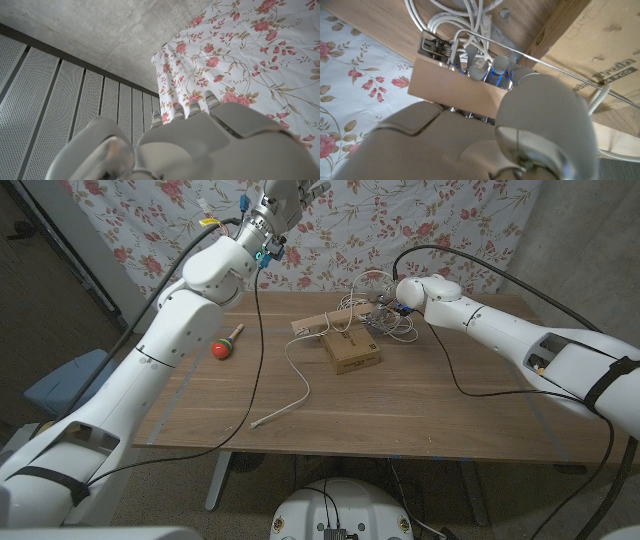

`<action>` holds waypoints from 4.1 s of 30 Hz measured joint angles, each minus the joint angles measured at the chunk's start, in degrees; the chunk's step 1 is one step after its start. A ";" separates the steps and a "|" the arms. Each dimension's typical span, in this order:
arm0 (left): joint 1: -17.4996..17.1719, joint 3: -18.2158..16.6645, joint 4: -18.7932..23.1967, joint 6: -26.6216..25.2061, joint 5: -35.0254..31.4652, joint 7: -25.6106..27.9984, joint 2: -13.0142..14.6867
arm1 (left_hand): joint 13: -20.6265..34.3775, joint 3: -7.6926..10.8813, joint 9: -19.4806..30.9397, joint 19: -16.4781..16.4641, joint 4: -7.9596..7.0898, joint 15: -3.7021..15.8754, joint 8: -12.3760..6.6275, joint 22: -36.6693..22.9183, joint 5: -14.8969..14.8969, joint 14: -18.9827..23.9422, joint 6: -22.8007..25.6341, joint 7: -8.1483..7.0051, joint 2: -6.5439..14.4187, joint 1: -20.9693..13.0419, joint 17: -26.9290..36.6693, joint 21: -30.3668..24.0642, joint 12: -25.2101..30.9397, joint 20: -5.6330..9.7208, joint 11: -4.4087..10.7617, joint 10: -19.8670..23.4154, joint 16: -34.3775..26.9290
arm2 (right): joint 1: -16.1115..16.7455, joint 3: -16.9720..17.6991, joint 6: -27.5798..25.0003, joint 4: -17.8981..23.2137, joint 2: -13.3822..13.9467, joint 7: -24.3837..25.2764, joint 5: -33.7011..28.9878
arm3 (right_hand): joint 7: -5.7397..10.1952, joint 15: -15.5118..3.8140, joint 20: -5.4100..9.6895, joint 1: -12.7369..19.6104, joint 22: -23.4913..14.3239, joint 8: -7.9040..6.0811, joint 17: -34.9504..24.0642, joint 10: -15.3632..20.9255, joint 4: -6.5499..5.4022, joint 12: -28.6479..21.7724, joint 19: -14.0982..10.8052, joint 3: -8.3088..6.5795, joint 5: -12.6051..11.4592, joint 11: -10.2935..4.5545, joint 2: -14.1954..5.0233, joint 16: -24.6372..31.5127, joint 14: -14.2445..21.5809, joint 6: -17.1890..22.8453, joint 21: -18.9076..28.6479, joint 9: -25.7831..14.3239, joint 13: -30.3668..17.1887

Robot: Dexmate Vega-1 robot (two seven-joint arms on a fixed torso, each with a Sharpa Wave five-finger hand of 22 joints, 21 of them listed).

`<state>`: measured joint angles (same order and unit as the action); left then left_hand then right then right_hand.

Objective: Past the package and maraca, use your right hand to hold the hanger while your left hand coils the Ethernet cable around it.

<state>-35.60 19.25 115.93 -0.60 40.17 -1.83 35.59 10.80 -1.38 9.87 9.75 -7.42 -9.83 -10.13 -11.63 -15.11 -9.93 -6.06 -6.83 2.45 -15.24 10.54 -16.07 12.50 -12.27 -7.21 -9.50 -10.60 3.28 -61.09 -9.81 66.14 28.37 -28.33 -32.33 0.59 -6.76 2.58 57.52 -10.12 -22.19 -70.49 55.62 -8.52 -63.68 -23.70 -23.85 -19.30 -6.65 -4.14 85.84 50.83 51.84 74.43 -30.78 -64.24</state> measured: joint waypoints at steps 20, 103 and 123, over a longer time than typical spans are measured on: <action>-0.43 -0.30 0.70 -0.51 2.54 0.65 1.03 | 0.00 -0.24 0.00 0.00 0.24 0.00 0.00 0.01 -0.37 0.00 -0.21 0.83 0.00 0.00 -0.01 0.40 -0.21 0.00 -0.49 -0.49 0.00 | -5.40 -7.11 -4.76 -2.64 -2.14 -11.48 -6.02 | 7.42 3.06 -0.27 2.97 0.00 12.25 22.67 -23.23 9.52 18.30 9.41 -0.10 3.57 -1.84 -3.15 -38.88 -15.32 -16.94 -6.82 9.34 27.67; 1.73 -1.49 -7.27 1.27 5.52 -4.18 1.61 | 0.26 -1.58 0.14 0.00 0.63 0.21 0.00 -0.25 -1.01 0.21 -2.57 2.11 0.00 0.00 -0.02 1.73 -1.29 0.00 -1.39 -0.18 0.23 | -11.84 20.83 2.14 -41.60 -14.88 -27.70 57.83 | -3.46 9.15 -9.26 -30.06 -0.43 8.28 49.08 -16.05 1.14 49.91 -8.98 41.19 -4.82 15.13 0.06 -69.67 -10.16 -12.61 -48.06 19.91 47.40; 2.58 -0.99 -7.85 1.07 5.97 -5.11 1.09 | 0.26 -1.82 0.13 0.00 0.87 0.21 0.00 -0.24 -1.22 0.21 -2.56 2.12 0.00 0.00 -0.02 1.89 -1.04 0.00 -1.38 -0.18 -0.05 | -6.55 36.00 15.87 -43.40 -9.97 -33.25 61.06 | 1.46 9.79 -11.99 -35.11 -5.01 10.99 41.89 -37.33 1.23 49.50 -6.58 42.16 1.47 15.55 -0.68 -65.49 -21.50 -38.46 -43.30 19.87 46.41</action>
<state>-33.01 18.27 108.08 0.47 46.14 -6.94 36.68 11.06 -3.20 10.00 9.74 -6.56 -9.62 -10.14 -11.87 -16.33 -9.72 -8.62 -4.71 2.44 -15.25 10.52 -14.18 11.45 -12.27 -8.60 -9.68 -10.65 -3.27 -25.09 6.06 22.74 18.40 -61.57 28.73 2.05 3.03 -9.41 22.41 -15.13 -11.20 -28.59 18.29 -7.29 -14.18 -30.29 18.31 -17.83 8.89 -4.82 20.34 29.33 13.38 31.13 -10.91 -17.83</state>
